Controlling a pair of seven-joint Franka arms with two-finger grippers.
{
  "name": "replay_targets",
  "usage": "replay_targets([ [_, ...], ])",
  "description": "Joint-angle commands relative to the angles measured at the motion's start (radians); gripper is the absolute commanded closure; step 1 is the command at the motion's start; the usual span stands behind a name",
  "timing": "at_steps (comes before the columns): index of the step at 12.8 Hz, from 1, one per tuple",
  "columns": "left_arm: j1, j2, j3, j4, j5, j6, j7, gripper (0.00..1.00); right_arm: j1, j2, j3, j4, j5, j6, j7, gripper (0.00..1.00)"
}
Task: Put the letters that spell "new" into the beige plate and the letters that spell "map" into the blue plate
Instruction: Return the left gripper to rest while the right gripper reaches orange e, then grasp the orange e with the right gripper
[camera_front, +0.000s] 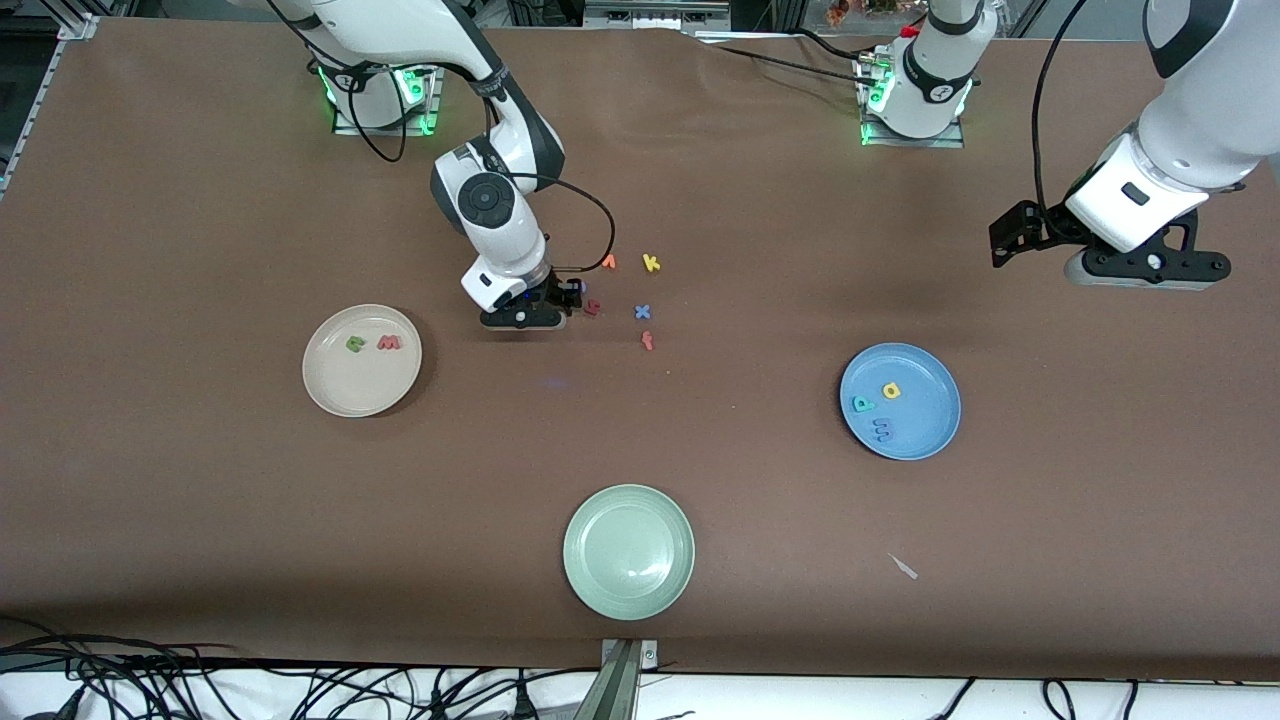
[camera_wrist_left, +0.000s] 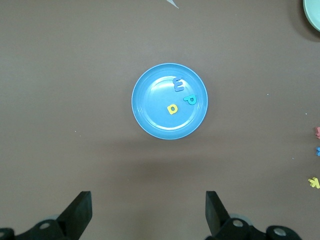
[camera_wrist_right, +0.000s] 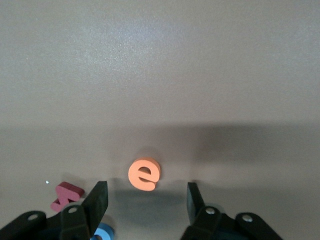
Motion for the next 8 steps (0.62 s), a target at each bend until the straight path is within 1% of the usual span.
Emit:
replay_targets([
  [1,0.016,-0.008,0.006,0.028,-0.025,-0.022,0.026,0.00,0.001,0.024,-0.002,0.019,-0.011,0.013,-0.004,0.33],
  [2,0.025,0.009,0.010,0.039,-0.022,-0.020,0.029,0.00,0.001,0.032,-0.002,0.019,-0.025,0.016,-0.002,0.35],
  [7,0.027,0.018,0.005,0.041,-0.014,-0.025,0.044,0.00,0.004,0.049,-0.002,0.019,-0.038,0.036,-0.004,0.68],
  [8,0.016,0.018,0.007,0.042,-0.013,-0.022,0.044,0.00,0.003,0.049,-0.002,0.019,-0.041,0.036,-0.005,0.73],
])
